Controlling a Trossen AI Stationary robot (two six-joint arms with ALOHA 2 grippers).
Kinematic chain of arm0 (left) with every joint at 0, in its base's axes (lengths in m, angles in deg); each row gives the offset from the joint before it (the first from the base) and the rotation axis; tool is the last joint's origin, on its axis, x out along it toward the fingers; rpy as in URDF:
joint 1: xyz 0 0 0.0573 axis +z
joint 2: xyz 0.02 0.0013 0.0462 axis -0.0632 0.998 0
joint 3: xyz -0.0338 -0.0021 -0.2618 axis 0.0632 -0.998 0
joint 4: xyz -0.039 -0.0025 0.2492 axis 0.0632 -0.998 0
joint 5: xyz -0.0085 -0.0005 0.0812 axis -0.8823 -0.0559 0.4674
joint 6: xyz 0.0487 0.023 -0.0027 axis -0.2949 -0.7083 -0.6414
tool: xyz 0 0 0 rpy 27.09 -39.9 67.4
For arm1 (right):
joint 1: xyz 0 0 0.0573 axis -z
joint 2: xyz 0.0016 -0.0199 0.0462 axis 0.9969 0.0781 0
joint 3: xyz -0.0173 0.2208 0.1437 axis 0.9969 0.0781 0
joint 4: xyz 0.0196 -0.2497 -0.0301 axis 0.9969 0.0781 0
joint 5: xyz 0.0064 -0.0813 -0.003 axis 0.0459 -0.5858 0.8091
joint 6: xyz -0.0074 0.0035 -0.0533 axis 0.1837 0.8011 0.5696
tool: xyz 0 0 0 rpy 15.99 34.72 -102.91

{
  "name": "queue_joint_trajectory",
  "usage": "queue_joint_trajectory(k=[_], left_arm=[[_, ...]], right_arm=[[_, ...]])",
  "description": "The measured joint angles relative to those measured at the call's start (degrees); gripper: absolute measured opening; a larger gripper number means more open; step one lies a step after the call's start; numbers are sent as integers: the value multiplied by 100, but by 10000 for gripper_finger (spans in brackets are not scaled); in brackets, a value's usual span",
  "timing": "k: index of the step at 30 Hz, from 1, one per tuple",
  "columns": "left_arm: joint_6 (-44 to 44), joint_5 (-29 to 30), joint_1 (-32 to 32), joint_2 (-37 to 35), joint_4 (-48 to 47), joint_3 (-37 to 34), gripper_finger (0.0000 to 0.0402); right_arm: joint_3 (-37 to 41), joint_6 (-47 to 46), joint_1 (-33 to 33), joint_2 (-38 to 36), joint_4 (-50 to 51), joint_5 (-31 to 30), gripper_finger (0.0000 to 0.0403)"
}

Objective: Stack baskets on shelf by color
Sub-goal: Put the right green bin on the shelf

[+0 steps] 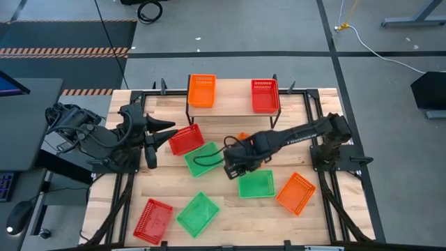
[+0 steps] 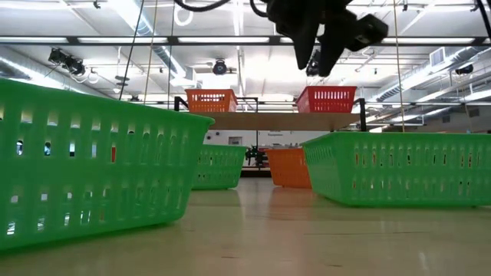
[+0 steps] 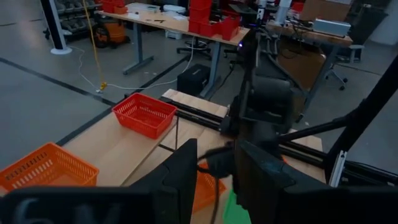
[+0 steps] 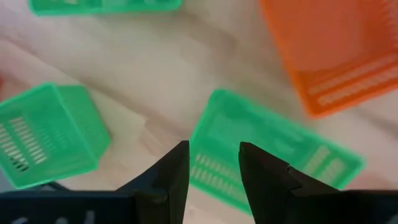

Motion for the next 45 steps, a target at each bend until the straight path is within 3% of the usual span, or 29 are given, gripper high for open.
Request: queue_joint_trajectory(k=[9,16,45], left_arm=[[-6,-58,-13,0,-1,0,117],[-1,-312,-13,0,-50,0,117],[428,-437,-13,0,-83,0,117]], right_arm=[[784,-1317,-522,5,-1219,2,190],[1446,-1776,-629,13,-2644,-171,205],[2864,-1755,-508,12,-3513,-212,201]])
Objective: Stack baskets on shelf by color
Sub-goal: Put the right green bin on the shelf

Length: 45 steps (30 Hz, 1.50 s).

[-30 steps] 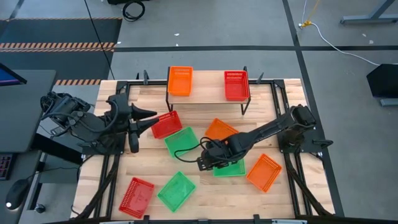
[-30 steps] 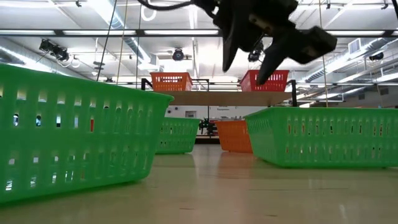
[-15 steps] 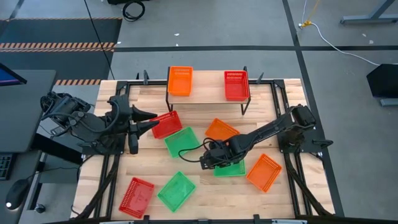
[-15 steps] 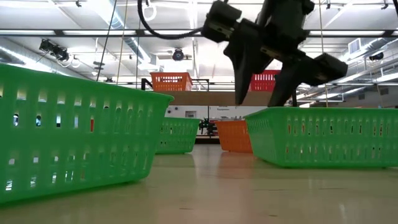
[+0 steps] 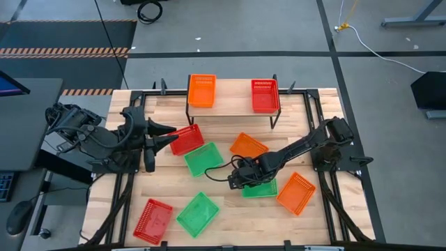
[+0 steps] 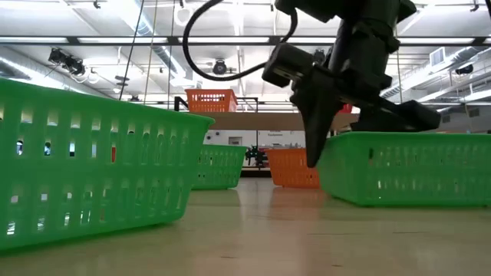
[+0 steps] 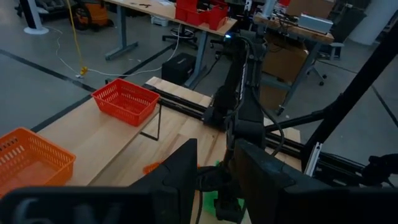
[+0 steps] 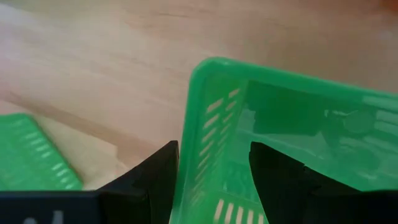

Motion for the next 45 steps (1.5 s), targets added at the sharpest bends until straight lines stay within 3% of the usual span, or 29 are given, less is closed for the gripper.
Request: queue_joint_trajectory(k=[8,20,28,37,41,45], left_arm=[[113,2,0,0,2,0,117],[-67,111,0,0,2,0,117],[-132,111,0,0,-1,0,117],[-281,113,0,0,-7,0,117],[-281,113,0,0,-4,0,117],[-254,113,0,0,3,0,117]], right_arm=[[-1,375,-38,-1,-13,72,168],[-24,506,-65,-7,23,423,13],[-734,466,-218,-5,405,643,10],[-2564,1353,-240,1,1779,638,7],[-3423,2174,-169,1,2464,411,7],[-4121,3714,-1,1,2681,85,7]])
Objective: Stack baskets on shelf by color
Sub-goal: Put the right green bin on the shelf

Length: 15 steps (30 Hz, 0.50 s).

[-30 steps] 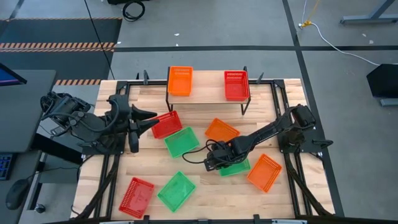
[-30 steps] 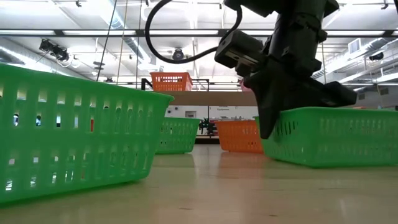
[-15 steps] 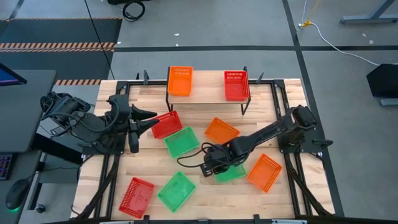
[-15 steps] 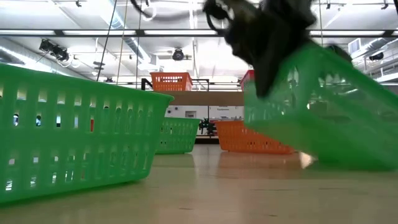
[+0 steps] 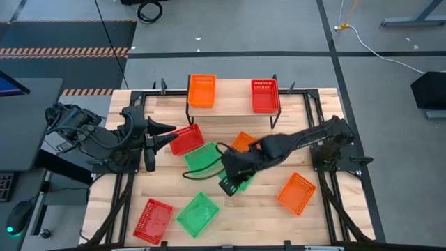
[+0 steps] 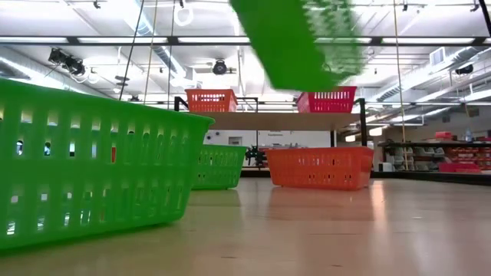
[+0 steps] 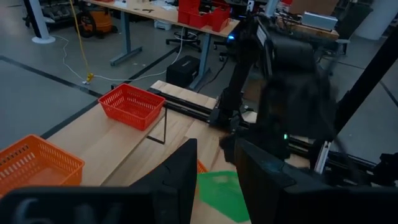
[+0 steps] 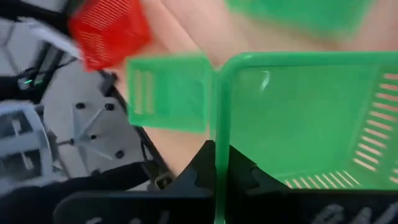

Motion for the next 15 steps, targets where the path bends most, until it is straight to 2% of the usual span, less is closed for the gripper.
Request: queue_joint_trajectory(k=[7,11,15], left_arm=[[13,0,0,0,17,0,117],[18,0,0,0,58,0,117],[21,0,0,0,58,0,117]], right_arm=[[-503,3128,422,0,66,-323,7],[-527,4167,772,2,343,-330,7],[-527,4603,1127,2,797,-420,7]])
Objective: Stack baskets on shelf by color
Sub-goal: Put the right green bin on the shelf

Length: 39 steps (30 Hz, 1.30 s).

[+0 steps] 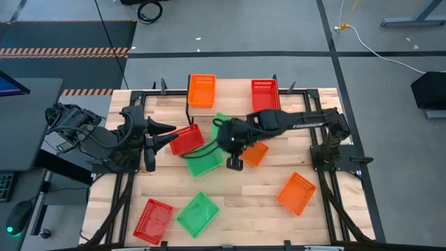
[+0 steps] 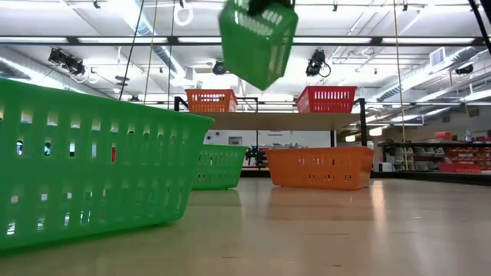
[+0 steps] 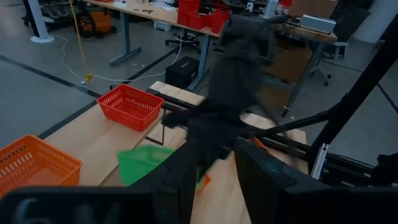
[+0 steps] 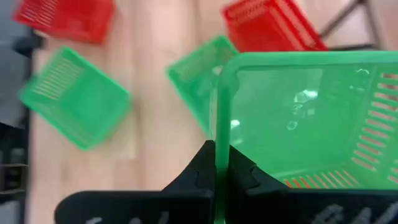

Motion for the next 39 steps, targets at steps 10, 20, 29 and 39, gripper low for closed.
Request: queue_joint_trajectory(k=[10,20,29,39], left_arm=[[140,206,0,0,9,0,117],[197,414,0,0,276,0,117],[199,895,2,0,469,0,117],[196,935,186,3,610,0,117]], right_arm=[[0,1329,688,0,479,-33,7],[0,2008,1587,0,509,21,7],[0,2676,2362,0,371,163,7],[0,2731,2679,-2,239,673,7]])
